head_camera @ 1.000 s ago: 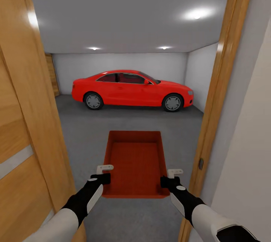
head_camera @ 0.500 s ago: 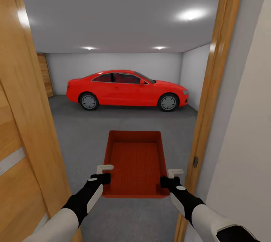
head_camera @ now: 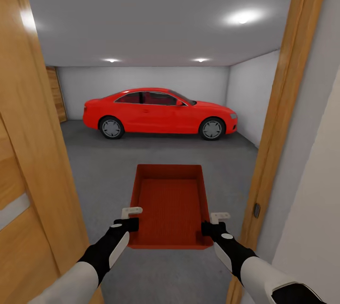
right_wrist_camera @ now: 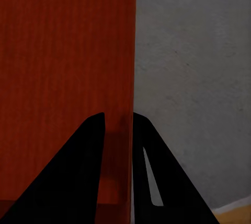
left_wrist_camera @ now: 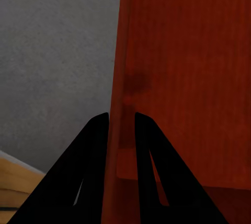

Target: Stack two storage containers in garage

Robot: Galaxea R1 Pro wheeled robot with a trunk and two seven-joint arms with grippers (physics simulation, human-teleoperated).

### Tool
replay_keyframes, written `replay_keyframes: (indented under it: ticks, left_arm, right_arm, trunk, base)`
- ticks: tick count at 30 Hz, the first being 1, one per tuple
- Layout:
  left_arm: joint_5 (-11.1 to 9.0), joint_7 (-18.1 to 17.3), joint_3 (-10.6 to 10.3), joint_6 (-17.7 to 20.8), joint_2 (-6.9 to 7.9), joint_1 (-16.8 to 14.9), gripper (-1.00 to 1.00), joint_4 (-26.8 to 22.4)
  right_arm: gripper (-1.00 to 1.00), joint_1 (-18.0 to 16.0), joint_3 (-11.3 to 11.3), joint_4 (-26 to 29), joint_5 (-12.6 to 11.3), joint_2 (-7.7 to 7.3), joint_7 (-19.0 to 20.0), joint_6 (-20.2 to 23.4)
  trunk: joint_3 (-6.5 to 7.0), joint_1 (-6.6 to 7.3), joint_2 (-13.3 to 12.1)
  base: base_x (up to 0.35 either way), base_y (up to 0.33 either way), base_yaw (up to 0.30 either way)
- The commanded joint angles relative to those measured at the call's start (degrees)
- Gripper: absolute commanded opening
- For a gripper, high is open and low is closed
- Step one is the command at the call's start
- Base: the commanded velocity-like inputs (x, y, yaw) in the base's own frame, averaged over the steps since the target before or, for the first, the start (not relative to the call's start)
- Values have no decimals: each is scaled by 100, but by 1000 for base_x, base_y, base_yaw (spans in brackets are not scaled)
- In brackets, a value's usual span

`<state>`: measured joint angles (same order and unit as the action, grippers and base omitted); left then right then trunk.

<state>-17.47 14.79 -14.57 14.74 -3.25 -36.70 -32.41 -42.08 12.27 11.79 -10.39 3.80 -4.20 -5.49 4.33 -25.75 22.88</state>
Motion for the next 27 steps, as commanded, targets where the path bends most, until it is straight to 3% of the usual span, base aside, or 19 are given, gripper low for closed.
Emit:
replay_keyframes:
  ticks: [1, 16, 27]
  left_arm:
    - [-204, 59, 508, 11, 9, -4, -100, -20]
    - [-204, 59, 508, 11, 8, -1, -100, -31]
    - [-204, 59, 508, 11, 8, 1, -100, -20]
  right_arm:
    - [-100, -2, -93, 7, -73, -1, 13, -15]
    - [-100, -2, -93, 7, -77, -1, 13, -17]
    - [-100, -2, -93, 7, -76, 1, 7, -24]
  trunk:
    - [-2, -4, 5]
    - [-2, -4, 5]
    - [-2, -4, 5]
  base:
    - [106, 69, 0]
    - [19, 9, 0]
    - [252, 0, 0]
